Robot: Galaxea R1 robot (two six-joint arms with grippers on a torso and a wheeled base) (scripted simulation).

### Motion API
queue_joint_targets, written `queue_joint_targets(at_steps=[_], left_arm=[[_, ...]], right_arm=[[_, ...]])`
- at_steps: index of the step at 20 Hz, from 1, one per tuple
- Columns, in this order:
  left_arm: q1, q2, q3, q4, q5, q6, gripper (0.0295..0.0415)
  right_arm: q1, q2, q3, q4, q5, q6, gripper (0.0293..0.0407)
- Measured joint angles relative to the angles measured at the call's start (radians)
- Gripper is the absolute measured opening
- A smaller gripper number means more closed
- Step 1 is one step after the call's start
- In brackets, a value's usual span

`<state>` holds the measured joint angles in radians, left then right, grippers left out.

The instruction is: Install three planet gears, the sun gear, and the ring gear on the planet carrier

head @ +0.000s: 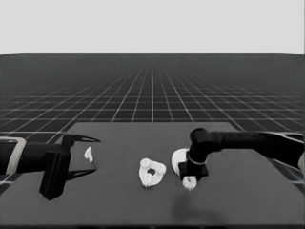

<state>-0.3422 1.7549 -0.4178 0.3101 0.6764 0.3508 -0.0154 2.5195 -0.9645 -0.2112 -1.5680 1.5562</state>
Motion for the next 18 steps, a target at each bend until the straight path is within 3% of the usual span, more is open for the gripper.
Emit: queue_joint_targets(at_steps=[2,4,7,12,14,18], left_arm=[[0.000,0.000,0.000,0.000,0.000,0.000,0.0385],[0.000,0.000,0.000,0.000,0.000,0.000,0.0385],[0.000,0.000,0.000,0.000,0.000,0.000,0.0385],[0.000,0.000,0.000,0.000,0.000,0.000,0.0385],[0.000,0.000,0.000,0.000,0.000,0.000,0.0385],[0.000,0.000,0.000,0.000,0.000,0.000,0.0385]], right_arm=[[0.002,0.000,0.000,0.003,0.000,0.000,0.0310],[0.037,0.347,-0.398,0.039,0.006,-0.036,0.0310],[0.045,0.521,-0.668,0.049,0.023,-0.146,0.0310],[0.045,0.564,-0.750,0.051,0.028,-0.183,0.0310],[-0.036,0.576,-0.793,-0.026,0.050,-0.211,0.0310],[-0.073,0.584,-0.824,-0.061,0.064,-0.229,0.0310]])
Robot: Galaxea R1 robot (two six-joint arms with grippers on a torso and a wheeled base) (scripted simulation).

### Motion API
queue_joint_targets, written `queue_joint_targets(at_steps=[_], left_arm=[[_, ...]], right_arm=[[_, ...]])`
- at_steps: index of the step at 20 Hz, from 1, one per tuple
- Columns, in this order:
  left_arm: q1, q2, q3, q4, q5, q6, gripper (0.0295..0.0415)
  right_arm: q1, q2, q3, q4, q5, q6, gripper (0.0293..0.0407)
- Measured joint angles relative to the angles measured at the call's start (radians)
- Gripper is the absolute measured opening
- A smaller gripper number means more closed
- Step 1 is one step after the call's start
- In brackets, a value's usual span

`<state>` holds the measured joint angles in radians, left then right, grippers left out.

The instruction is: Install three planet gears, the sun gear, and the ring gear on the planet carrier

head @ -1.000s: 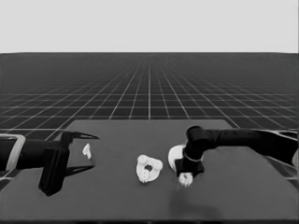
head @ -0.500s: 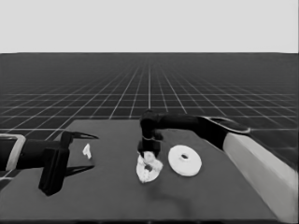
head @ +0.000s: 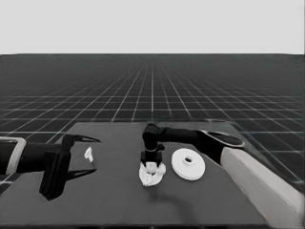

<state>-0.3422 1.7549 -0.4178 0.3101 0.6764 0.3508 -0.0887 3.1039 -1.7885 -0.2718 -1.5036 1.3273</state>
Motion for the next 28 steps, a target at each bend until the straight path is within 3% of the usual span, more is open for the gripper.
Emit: queue_joint_targets(at_steps=[28], left_arm=[[0.000,0.000,0.000,0.000,0.000,0.000,0.0385]], right_arm=[[-0.019,-0.001,-0.005,-0.004,0.002,0.234,0.0309]])
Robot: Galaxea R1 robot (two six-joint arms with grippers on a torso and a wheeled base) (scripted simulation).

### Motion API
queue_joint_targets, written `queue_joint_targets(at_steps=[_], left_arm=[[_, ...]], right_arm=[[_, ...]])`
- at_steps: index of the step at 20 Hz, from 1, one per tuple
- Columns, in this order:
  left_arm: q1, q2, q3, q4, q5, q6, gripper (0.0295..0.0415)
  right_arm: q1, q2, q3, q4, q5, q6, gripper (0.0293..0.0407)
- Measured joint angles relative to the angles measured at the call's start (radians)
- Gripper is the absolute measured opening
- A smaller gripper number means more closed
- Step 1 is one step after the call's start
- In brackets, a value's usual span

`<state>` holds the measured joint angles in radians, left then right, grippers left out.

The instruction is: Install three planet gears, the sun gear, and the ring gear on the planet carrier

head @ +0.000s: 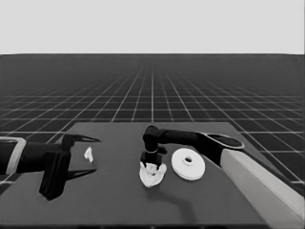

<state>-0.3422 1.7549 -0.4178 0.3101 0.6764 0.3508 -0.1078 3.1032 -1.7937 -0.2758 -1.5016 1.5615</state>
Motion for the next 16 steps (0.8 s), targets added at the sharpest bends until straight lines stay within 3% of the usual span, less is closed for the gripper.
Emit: queue_joint_targets(at_steps=[16], left_arm=[[0.000,0.000,0.000,0.000,0.000,0.000,0.0385]], right_arm=[[0.000,0.000,0.000,0.000,0.000,0.168,0.0310]])
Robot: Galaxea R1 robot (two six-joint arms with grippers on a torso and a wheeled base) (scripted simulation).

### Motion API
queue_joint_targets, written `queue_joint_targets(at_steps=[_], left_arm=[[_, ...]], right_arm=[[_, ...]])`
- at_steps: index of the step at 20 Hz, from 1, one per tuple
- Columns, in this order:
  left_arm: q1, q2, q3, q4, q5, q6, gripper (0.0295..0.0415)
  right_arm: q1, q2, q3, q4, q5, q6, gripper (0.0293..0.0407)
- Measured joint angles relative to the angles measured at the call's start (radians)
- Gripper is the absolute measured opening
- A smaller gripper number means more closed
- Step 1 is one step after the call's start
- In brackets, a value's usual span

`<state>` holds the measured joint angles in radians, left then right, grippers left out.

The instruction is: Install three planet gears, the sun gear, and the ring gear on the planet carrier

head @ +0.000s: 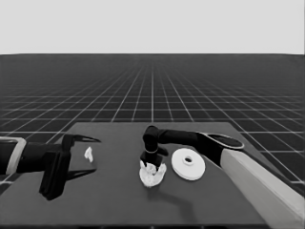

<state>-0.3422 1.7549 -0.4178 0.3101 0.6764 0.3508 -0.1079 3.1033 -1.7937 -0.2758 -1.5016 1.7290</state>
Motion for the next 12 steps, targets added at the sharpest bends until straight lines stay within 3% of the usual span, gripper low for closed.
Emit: queue_joint_targets(at_steps=[12], left_arm=[[0.000,0.000,0.000,0.000,0.000,0.000,0.0385]], right_arm=[[0.000,0.000,0.000,0.000,0.000,0.126,0.0309]])
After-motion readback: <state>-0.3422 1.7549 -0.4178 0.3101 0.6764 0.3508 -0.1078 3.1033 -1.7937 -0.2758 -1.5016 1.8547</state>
